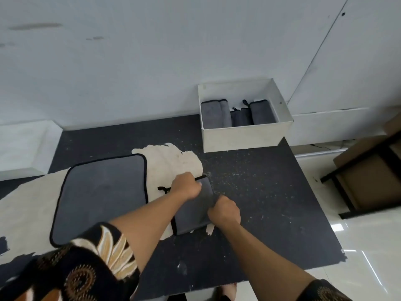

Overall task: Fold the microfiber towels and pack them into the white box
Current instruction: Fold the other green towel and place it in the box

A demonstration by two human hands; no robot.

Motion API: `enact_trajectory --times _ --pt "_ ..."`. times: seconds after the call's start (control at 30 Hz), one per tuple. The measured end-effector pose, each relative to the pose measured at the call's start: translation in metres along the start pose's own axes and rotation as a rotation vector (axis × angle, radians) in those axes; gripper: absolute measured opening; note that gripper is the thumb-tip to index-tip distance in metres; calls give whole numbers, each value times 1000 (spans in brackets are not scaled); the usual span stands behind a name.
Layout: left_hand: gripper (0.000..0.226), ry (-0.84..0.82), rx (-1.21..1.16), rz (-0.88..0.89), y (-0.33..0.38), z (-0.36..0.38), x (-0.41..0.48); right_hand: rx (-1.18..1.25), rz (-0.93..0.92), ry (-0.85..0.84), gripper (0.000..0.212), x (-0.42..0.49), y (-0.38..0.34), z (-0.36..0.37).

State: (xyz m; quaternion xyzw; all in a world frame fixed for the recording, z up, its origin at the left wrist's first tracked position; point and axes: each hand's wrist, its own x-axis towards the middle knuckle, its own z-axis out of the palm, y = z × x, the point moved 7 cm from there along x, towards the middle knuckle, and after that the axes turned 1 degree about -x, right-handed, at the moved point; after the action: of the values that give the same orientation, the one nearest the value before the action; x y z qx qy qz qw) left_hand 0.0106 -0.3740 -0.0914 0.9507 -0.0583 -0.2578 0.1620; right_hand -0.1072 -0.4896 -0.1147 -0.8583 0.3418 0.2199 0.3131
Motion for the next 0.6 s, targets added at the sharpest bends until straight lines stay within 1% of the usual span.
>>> enact_trajectory --times 0.13,0.17,0.27,0.3,0.37,0.47,0.53,0.6 --pt "51 7 93 8 23 8 19 2 -19 51 35 1 1 3" --pt "52 14 125 11 29 10 21 -7 -35 57 35 1 1 3" --pt "31 -1 266 2 48 18 22 -28 -103 98 30 -1 -1 3" --pt "34 -16 298 -14 51 21 22 -38 -122 115 29 -2 -2 3" --pt "51 -54 326 -43 56 29 26 -70 -176 146 28 -3 -5 1" --pt "70 -37 211 -126 54 36 30 -117 -264 166 33 -6 -12 -1" --pt "73 6 80 -175 49 37 30 -110 -282 163 32 -7 -13 -3" --pt "70 49 9 -195 48 34 29 -102 -290 159 29 -8 -11 -5"
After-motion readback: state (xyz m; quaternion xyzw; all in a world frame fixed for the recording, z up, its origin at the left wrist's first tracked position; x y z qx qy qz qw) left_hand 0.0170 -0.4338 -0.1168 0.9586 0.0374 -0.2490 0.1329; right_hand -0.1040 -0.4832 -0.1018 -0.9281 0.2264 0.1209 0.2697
